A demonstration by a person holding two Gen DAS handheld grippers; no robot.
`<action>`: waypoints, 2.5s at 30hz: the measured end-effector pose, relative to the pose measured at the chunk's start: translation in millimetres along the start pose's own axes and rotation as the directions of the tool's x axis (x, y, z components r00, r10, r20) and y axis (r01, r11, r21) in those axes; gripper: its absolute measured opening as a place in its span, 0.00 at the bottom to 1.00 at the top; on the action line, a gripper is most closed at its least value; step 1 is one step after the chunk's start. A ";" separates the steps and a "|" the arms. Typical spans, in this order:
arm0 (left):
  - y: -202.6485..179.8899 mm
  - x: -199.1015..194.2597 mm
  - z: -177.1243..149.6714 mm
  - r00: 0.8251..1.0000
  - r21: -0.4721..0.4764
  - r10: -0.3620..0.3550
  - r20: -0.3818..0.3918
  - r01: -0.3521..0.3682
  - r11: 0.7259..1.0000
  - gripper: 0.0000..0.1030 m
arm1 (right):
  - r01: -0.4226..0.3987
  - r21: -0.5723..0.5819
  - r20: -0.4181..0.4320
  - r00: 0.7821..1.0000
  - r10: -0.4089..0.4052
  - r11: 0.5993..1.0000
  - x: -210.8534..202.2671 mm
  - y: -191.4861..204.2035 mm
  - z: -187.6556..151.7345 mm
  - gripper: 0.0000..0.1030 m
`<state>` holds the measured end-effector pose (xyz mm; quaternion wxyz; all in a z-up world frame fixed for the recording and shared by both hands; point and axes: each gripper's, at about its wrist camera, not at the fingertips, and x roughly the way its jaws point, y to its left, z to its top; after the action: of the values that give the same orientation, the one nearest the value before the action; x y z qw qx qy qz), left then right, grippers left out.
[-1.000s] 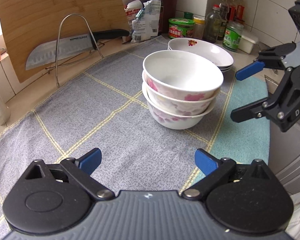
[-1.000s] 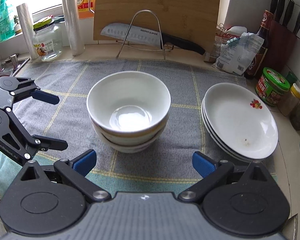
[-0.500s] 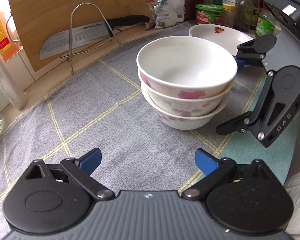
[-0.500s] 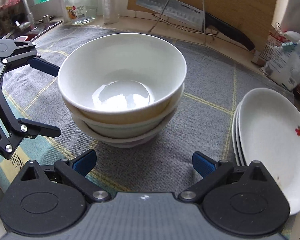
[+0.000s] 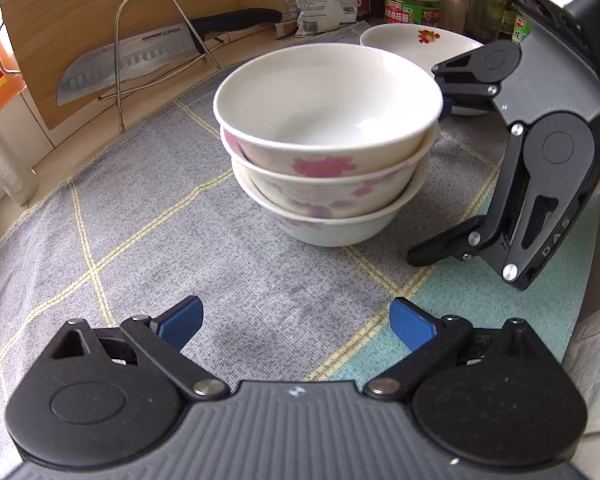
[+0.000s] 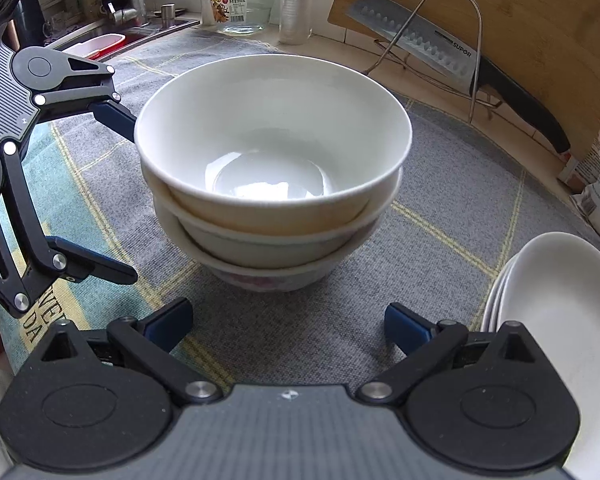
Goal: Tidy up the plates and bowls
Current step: 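Grasp the three-bowl stack from opposite rims with both grippers, then lift the bowl stack with both grippers toward the plate stack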
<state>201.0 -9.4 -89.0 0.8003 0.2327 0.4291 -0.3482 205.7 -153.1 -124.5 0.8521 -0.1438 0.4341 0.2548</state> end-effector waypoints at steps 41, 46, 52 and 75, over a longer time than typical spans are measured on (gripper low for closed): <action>21.8 20.7 32.4 0.958 0.455 -0.280 0.068 0.220 0.863 0.78 | -0.177 -0.361 -0.052 0.984 0.170 0.915 3.9 -15.5 43.5 0.91; 26.9 24.2 34.8 0.945 0.464 -0.320 0.063 0.256 0.848 0.77 | -0.230 -0.366 -0.080 0.973 0.215 0.902 6.3 -19.3 49.5 0.89; 29.9 24.1 34.9 0.935 0.470 -0.349 0.059 0.282 0.836 0.76 | -0.250 -0.357 -0.095 0.968 0.231 0.900 3.6 -20.6 46.9 0.88; 17.5 22.2 39.6 0.945 0.496 -0.323 0.043 0.261 0.828 0.76 | -0.226 -0.358 -0.088 0.974 0.209 0.906 -3.6 -14.2 43.5 0.87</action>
<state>243.7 -32.5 -85.8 0.6788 0.3347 0.3078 -0.5766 240.8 -145.7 -95.9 0.7660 -0.2567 0.4125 0.4209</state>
